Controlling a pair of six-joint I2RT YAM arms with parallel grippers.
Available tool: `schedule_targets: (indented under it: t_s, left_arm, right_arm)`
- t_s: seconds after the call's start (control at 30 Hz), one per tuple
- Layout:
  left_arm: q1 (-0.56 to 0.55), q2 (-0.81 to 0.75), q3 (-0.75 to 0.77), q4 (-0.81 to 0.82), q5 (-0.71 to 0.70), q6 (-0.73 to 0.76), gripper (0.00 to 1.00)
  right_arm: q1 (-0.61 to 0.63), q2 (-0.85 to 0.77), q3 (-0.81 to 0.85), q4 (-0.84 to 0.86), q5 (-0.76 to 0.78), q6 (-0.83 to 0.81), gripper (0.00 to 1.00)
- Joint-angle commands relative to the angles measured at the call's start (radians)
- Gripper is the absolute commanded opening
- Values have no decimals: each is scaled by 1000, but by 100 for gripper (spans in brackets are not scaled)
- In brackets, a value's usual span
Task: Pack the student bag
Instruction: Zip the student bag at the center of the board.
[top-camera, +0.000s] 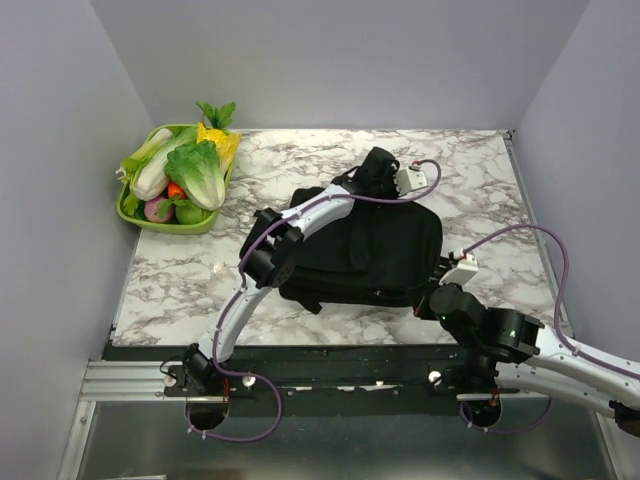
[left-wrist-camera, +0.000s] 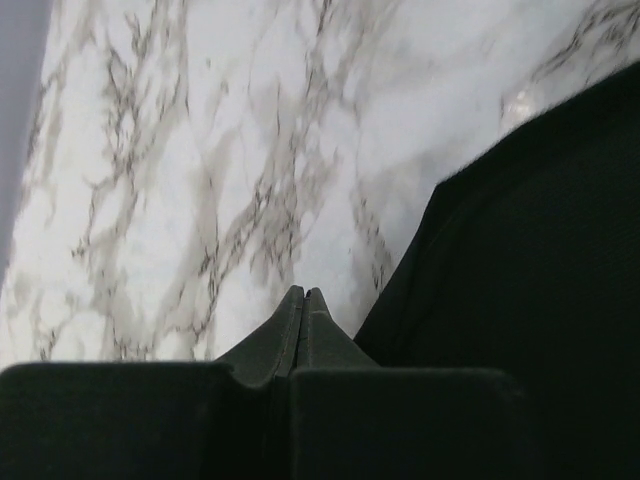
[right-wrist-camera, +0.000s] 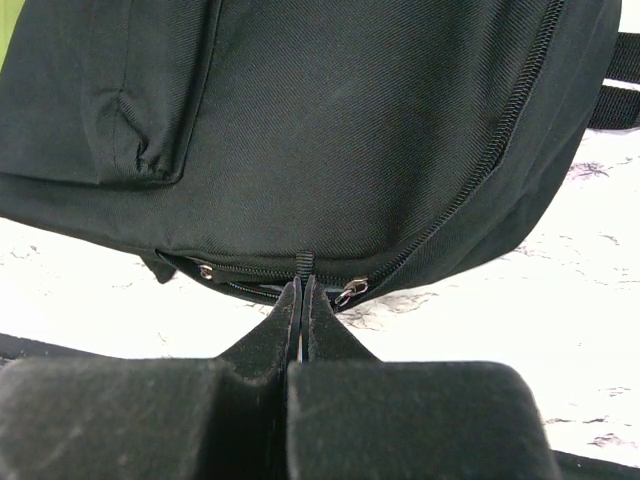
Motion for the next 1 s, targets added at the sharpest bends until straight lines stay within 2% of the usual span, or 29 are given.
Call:
schedule_targets:
  t_s: [0.0,0.07,0.1,0.13,0.17,0.2,0.23,0.43,0.47,0.53,0.57,0.63,0.67,0.73,0.77,0.8,0.87,0.97]
  left_arm:
    - [30,-151,-164,39,-82,-75,0]
    - [43,-216,-248,49,-42,-89,0]
    - [46,-236,-265,45,-33,-98,14]
    - [49,-266,-273,37,-16,-128,23]
    - [53,-280,-272,10,-4,-150,29]
    - [56,-292,-267,-3,4,-170,39]
    - [56,-311,-261,-10,-2,-188,44]
    - [59,-351,-200,-81,-72,-247,48]
    - [61,-360,-193,-107,-71,-250,48]
    - [67,-389,-177,-151,-59,-267,61]
    - [67,-397,-143,-218,-54,-276,63]
    - [70,-421,-109,-285,-85,-305,69]
    - [73,-431,-85,-353,-121,-316,73]
    - [81,-487,-92,-408,-131,-345,79]
    - [101,-516,-142,-428,-125,-359,95]
    - [112,-544,-169,-438,-115,-375,99]
    - [150,-630,-239,-478,-102,-403,99]
    - [184,-731,-316,-552,-160,-443,99]
  right_arm:
    - [7,42,19,55,72,48,1]
    - [7,100,22,67,92,89,1]
    - [7,126,22,87,90,85,1]
    - [7,147,25,132,86,79,1]
    - [7,195,33,154,80,68,1]
    - [7,216,44,174,74,65,1]
    - [7,239,55,205,70,67,1]
    - [9,368,172,176,83,93,1]
    - [9,370,186,159,87,96,6]
    - [9,355,219,125,104,85,21]
    - [9,344,222,122,104,71,35]
    - [9,315,237,102,101,19,50]
    - [9,307,249,96,90,-11,70]
    - [6,296,265,60,52,-31,92]
    - [6,301,285,44,38,-48,100]
    - [4,306,294,23,12,-55,100]
    - [6,316,317,-45,-3,-61,100]
    - [6,312,351,-99,-25,-82,100]
